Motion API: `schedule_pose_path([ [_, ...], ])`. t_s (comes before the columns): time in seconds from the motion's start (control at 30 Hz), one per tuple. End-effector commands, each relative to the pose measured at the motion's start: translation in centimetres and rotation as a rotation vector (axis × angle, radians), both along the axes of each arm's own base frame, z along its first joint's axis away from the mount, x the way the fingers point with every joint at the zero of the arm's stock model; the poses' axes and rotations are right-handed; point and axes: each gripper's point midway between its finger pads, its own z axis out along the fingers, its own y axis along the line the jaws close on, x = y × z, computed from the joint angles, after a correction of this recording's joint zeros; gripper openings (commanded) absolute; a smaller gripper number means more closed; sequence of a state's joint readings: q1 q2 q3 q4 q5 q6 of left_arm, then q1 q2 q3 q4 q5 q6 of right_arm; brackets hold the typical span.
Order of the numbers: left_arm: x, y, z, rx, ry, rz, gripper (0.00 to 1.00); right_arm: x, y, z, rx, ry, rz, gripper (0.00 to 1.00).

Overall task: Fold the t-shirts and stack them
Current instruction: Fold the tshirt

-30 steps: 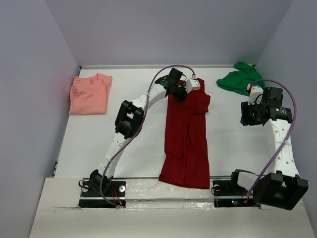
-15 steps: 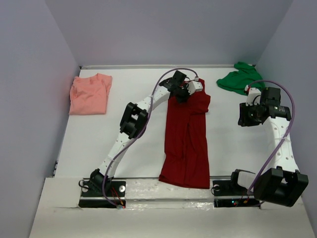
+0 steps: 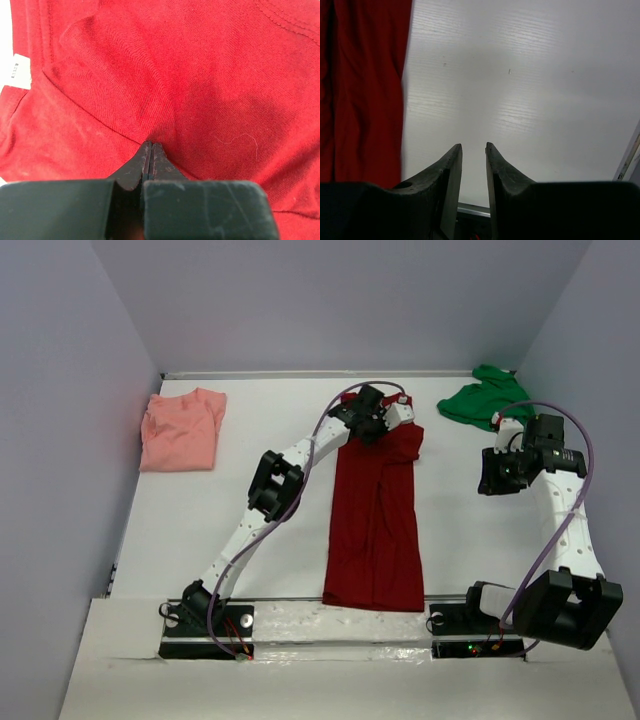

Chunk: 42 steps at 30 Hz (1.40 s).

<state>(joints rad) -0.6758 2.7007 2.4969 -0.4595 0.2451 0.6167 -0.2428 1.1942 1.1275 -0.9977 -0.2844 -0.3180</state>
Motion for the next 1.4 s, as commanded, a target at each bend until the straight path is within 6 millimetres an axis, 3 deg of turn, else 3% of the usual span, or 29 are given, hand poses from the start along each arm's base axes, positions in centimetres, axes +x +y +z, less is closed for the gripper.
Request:
schedule_pose_path([
  [0.0, 1.5, 2.8, -2.8, 0.118, -0.027, 0.083, 0.00, 0.3, 0.2, 2.0, 0.014, -0.041, 0.006, 0.31],
  [0.27, 5.1, 5.8, -2.5, 0.143, -0.110, 0.204, 0.00, 0.0, 0.4, 1.5, 0.024, -0.027, 0.013, 0.31],
  [0.3, 6.3, 7.1, -2.2, 0.150, -0.128, 0.268, 0.00, 0.0, 0.5, 1.3, 0.027, -0.027, 0.014, 0.31],
  [0.4, 7.3, 7.9, -0.2, 0.127, -0.157, 0.301, 0.00, -0.1, 0.7, 1.1, 0.036, -0.021, 0.020, 0.31],
  [0.77, 10.1, 10.3, 2.2, 0.191, -0.308, 0.402, 0.00, -0.5, 1.0, 1.0, 0.048, -0.017, 0.027, 0.31],
  [1.03, 12.1, 13.7, 1.5, 0.293, -0.400, 0.465, 0.00, -0.7, 1.7, 0.3, 0.089, 0.015, 0.044, 0.31],
  [1.2, 13.0, 14.0, 3.6, 0.261, -0.448, 0.487, 0.00, -0.5, 1.9, 0.1, 0.107, 0.025, 0.059, 0.30],
  [1.33, 12.9, 12.8, 6.9, 0.201, -0.483, 0.499, 0.00, -0.1, 2.2, 0.1, 0.128, 0.034, 0.075, 0.24],
  [1.37, 12.5, 12.2, 9.1, 0.149, -0.491, 0.508, 0.00, 0.2, 2.4, 0.2, 0.141, 0.031, 0.088, 0.21],
])
